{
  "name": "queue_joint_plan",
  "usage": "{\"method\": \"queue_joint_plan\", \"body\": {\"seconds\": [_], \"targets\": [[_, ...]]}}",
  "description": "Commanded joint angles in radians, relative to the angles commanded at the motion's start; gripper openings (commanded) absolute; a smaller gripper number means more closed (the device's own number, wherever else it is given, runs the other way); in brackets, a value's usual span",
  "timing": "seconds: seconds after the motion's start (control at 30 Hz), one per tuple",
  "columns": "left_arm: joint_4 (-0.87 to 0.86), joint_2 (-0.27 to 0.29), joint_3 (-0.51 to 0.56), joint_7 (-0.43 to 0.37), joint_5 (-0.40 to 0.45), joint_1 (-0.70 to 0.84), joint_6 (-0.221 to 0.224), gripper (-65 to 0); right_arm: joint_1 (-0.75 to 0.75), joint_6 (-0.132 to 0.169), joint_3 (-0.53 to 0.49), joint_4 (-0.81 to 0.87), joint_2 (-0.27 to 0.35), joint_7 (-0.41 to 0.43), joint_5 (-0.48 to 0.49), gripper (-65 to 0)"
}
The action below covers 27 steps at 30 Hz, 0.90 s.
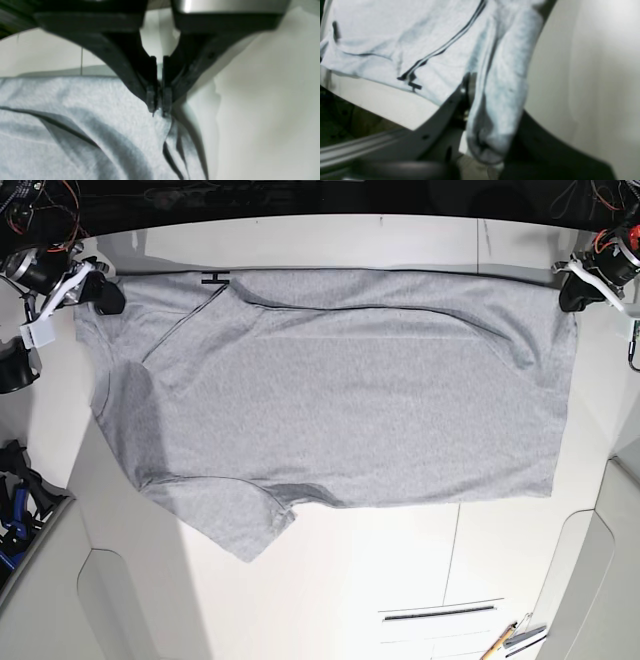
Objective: Fold the T-shirt properly
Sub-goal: 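Lift the pinched edge and drag the shirt toward the robot, then open both grippers and release the shirt edge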
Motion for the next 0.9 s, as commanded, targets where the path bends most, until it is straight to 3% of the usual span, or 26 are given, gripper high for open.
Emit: {"method": "queue_joint_plan", "body": {"seconds": [0.47, 0.7, 0.9], "targets": [[0.0, 0.0, 0.0, 0.029, -0.034, 0.082, -0.009, -65.0, -0.056, 0.0, 0.001, 0.0, 0.0, -0.023, 0.017, -65.0], [0.0, 0.0, 0.0, 0.029, -0.042, 0.098, -0.009, -65.0, -0.056, -0.001, 0.001, 0.0, 0.055, -0.022, 0.016, -65.0], [0.0, 0.001, 0.0, 0.03, -0.045, 0.098, -0.009, -63.0, -0.056, -0.001, 0.001, 0.0, 0.054, -0.021, 0.017, -65.0]]}}
